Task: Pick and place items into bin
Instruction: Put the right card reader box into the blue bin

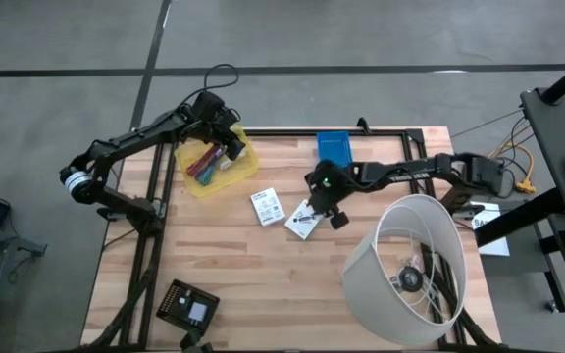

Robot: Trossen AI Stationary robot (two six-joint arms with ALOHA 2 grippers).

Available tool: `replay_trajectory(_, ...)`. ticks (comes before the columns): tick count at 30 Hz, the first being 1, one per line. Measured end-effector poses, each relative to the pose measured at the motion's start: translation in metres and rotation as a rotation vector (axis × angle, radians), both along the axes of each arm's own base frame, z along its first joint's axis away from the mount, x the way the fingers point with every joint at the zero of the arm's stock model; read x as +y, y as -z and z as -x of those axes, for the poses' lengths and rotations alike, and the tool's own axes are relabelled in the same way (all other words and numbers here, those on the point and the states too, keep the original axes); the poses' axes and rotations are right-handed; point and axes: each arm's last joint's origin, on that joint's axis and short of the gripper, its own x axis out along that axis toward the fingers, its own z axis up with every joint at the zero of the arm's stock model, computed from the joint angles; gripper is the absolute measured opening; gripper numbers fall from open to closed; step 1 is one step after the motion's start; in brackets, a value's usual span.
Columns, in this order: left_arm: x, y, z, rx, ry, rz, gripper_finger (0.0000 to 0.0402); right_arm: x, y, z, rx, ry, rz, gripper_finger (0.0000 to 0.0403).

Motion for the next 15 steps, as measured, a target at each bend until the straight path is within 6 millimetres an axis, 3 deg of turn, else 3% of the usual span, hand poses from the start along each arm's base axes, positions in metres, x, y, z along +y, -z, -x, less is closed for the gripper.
replay_trajectory(8, 0.000, 0.001, 0.000, -0.006, -0.016, 0.015, 0.0211, 0.003, 0.025, -0.005, 0.065, -0.102, 0.047, 0.0121)
replay_trajectory(15, 0.000, 0.001, 0.000, -0.005, -0.016, 0.016, 0.0211, 0.005, 0.023, -0.011, 0.042, -0.134, 0.068, 0.0122)
